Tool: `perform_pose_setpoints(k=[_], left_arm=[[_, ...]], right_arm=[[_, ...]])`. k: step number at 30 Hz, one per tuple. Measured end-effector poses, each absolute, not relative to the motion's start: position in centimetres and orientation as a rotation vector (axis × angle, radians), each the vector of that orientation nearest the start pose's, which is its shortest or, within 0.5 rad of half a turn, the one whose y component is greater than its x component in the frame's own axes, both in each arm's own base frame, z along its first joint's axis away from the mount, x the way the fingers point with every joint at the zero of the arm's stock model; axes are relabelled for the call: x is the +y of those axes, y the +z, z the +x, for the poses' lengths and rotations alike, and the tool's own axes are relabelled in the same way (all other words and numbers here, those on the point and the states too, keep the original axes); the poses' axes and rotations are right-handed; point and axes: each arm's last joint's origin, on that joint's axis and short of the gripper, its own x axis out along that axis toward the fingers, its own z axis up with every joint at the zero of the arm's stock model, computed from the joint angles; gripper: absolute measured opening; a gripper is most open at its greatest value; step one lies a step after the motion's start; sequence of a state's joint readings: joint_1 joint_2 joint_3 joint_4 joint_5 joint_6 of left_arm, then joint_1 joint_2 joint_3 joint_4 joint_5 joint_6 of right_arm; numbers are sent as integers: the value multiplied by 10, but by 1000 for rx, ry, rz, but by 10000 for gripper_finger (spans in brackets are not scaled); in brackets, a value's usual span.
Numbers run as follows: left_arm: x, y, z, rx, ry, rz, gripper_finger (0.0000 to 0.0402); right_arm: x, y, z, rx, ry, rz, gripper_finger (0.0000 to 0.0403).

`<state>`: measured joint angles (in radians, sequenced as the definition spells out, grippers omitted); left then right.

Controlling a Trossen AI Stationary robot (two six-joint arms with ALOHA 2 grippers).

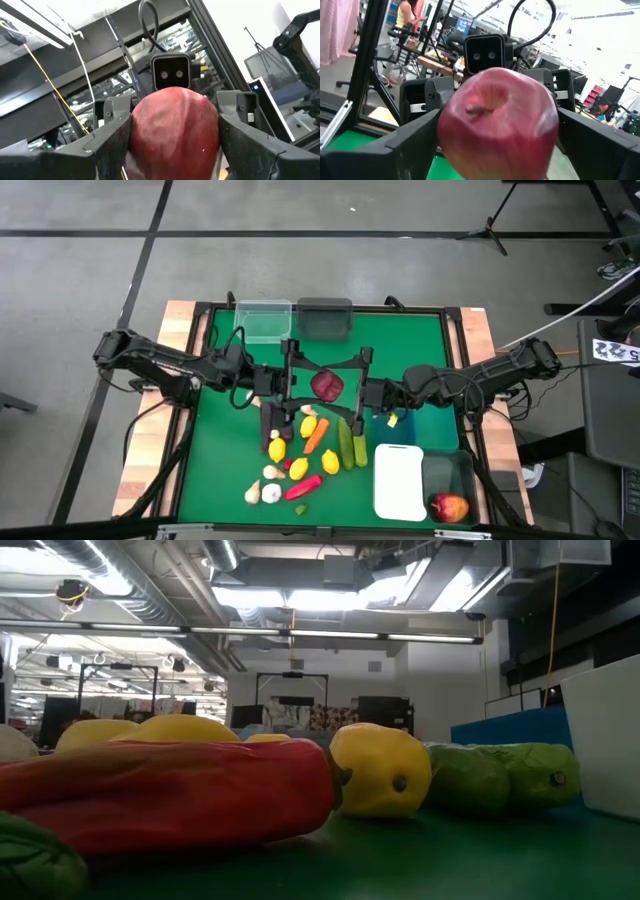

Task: Sort produce into baskets
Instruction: Put the red apple into the bottom black bin

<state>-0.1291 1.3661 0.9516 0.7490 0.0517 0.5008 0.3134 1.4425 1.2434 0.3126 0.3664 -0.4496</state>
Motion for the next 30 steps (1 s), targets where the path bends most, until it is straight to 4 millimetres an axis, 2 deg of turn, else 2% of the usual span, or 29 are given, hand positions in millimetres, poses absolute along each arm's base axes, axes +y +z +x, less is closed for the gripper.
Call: perform_pose_setpoints(k=[7,17,20,26,30], left_arm=[[-41,352,303,-391,-86,484,282],[-41,352,302,-391,-86,481,282],[-41,352,302,-392,-85,480,282],[-41,352,302,-392,-84,479,282],[-41,352,302,-391,-84,479,282]], right_arm=[[92,382,320,-39,-110,-426,374],[91,384,320,-50,-146,-417,368],[91,383,320,-49,-146,-417,342],[91,383,320,-48,-145,-418,263],[91,383,320,-46,-145,-418,255]])
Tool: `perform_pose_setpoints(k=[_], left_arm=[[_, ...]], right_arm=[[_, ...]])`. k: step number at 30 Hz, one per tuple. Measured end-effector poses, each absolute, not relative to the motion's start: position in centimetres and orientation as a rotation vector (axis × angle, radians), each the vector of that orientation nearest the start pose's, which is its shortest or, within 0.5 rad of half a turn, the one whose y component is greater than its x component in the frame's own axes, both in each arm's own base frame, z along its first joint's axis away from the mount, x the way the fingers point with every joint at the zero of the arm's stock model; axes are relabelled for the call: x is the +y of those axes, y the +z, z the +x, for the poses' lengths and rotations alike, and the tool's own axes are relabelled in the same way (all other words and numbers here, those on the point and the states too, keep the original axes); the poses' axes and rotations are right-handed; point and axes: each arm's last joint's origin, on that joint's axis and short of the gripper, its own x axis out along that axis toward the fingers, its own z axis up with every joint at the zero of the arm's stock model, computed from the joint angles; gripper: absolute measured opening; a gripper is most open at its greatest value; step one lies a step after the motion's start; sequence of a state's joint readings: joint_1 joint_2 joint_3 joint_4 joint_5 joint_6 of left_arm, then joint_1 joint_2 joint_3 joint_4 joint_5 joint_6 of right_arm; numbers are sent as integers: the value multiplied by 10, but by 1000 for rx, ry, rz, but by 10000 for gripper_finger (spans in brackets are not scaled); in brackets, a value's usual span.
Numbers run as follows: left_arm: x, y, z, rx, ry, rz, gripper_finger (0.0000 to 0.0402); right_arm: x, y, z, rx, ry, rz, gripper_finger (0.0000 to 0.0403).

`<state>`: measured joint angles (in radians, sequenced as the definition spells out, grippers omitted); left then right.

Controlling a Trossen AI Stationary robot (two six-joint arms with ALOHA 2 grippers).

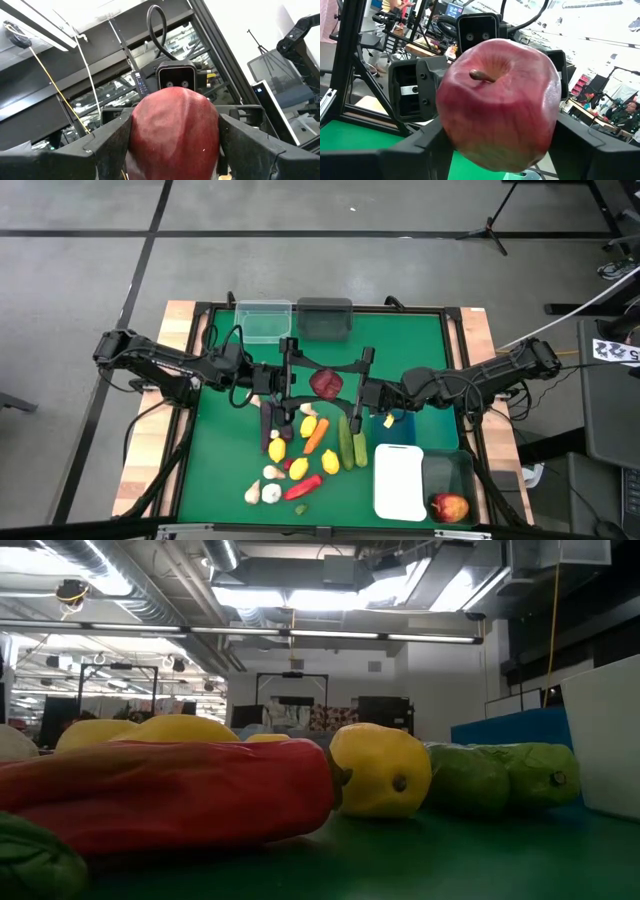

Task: Sort produce into baskets
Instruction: Put the red apple into the bottom black bin

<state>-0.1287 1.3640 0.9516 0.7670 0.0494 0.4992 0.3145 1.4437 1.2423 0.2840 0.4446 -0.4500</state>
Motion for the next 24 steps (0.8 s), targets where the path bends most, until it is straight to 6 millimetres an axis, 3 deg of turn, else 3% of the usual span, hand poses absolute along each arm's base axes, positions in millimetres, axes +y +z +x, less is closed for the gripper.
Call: perform_pose_setpoints(k=[8,14,24], left_arm=[[-40,351,303,-358,-48,455,287],[-42,347,304,-312,-38,489,330],[-63,358,295,-169,114,661,365]], right_arm=[[91,382,320,-32,-147,-411,263],[91,379,320,-14,-141,-420,258],[91,376,320,14,-140,-419,268]])
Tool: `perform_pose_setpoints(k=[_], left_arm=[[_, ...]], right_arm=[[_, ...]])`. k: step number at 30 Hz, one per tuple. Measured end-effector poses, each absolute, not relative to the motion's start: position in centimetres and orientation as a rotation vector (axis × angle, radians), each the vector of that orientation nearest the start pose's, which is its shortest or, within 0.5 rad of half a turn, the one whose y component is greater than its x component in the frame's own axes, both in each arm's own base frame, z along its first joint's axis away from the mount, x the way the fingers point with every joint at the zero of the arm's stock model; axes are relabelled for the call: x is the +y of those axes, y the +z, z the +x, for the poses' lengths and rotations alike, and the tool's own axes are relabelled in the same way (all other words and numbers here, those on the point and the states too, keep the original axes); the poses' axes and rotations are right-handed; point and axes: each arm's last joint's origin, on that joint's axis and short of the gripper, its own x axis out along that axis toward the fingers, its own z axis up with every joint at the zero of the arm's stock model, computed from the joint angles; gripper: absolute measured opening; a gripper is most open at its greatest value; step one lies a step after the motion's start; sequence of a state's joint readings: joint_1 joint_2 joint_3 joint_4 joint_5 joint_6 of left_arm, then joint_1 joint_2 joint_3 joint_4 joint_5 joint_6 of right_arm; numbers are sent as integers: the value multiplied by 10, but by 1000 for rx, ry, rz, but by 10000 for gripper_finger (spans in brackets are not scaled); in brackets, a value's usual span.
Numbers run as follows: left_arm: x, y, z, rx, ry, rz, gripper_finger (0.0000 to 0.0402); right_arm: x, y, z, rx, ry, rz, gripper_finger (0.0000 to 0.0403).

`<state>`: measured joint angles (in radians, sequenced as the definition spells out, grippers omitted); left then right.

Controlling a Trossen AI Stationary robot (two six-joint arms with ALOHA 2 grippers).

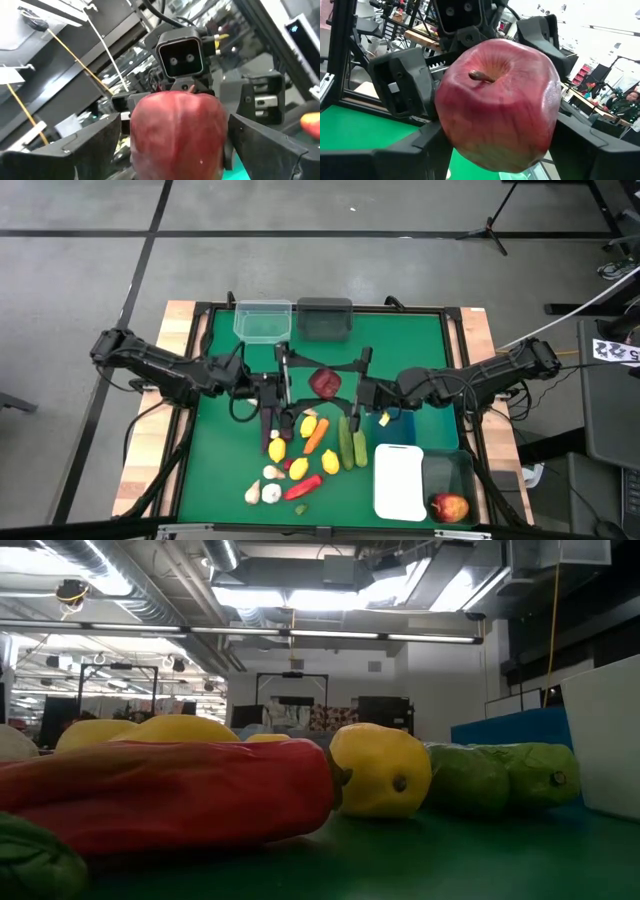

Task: Sort produce into baskets
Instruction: Put the red apple into the bottom black bin

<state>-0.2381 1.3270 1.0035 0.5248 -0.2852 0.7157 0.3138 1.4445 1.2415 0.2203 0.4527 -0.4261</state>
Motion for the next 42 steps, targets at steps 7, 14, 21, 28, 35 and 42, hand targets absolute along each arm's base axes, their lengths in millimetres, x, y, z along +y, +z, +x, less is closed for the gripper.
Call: perform_pose_setpoints(k=[7,14,21,28,35,42], left_arm=[[-70,366,274,-103,114,652,367],[-67,358,260,68,110,554,363],[-65,341,256,245,107,435,363],[-63,323,250,421,111,326,363],[-62,320,248,455,127,249,363],[-62,319,248,457,143,181,363]], right_arm=[[90,375,320,31,-171,-420,270],[85,361,311,231,-239,-403,270],[78,331,266,685,-209,-108,271],[100,311,206,1150,-260,193,271],[152,308,161,1335,-248,452,271],[196,302,126,1363,-362,700,271]])
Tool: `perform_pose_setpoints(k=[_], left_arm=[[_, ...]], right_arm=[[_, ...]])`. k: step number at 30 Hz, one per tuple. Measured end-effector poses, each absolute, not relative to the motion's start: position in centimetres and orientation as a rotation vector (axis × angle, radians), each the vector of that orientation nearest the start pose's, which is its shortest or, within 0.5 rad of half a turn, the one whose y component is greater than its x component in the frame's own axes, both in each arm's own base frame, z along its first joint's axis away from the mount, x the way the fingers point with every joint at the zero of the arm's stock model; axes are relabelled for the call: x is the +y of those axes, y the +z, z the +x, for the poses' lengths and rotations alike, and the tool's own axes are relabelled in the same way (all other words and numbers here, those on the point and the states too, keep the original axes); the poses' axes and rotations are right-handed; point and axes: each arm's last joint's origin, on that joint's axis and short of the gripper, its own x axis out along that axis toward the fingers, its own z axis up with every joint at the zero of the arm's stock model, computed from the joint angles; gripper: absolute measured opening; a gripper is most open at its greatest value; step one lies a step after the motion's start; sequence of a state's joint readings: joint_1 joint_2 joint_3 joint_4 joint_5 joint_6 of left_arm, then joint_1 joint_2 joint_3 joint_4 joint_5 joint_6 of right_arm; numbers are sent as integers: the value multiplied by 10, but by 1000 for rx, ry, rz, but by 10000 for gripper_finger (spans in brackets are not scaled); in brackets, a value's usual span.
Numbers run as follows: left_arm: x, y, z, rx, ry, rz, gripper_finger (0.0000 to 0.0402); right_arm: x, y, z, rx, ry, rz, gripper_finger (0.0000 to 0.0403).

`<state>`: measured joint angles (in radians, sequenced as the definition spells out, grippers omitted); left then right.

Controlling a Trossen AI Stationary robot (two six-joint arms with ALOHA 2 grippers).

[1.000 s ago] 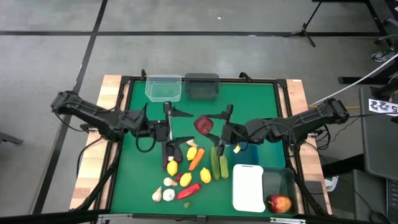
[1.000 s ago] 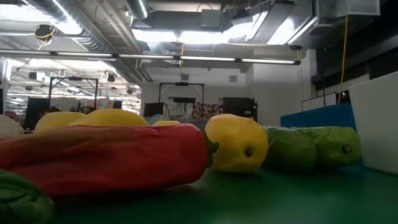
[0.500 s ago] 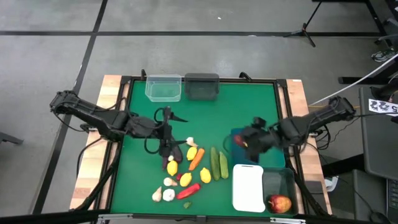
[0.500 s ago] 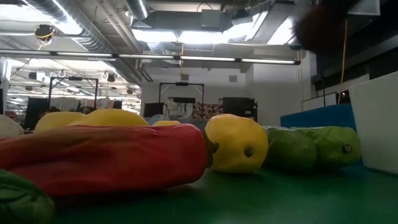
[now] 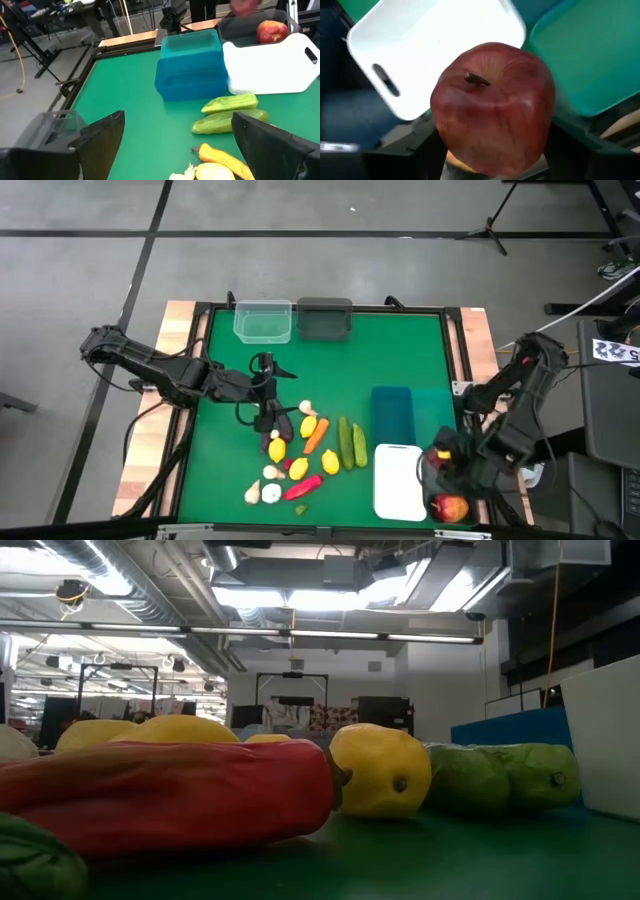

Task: Sort produce into baskets
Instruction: Put the red apple into the bottom black bin, then put the purple eggplant into the green bin

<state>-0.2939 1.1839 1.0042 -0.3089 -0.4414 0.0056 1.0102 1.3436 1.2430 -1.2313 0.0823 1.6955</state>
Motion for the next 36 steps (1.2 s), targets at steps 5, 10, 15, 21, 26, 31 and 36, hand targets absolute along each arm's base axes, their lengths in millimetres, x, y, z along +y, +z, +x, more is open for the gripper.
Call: perform_pose_setpoints(k=[5,10,15,21,26,31,36], left_arm=[[-62,317,247,479,144,174,363],[-62,317,247,480,145,172,363],[-62,316,246,495,147,166,363],[-61,313,244,525,144,155,363],[-61,309,242,568,143,160,363],[-60,301,237,668,116,154,363],[-59,288,224,870,3,179,363]], right_arm=[[220,285,122,1385,-434,730,271],[237,267,127,1511,-475,741,271],[243,255,130,1528,-524,699,271],[241,251,130,1511,-588,680,307],[238,251,128,1514,-619,651,351],[238,251,128,1517,-615,648,365],[238,251,129,1501,-598,626,366]])
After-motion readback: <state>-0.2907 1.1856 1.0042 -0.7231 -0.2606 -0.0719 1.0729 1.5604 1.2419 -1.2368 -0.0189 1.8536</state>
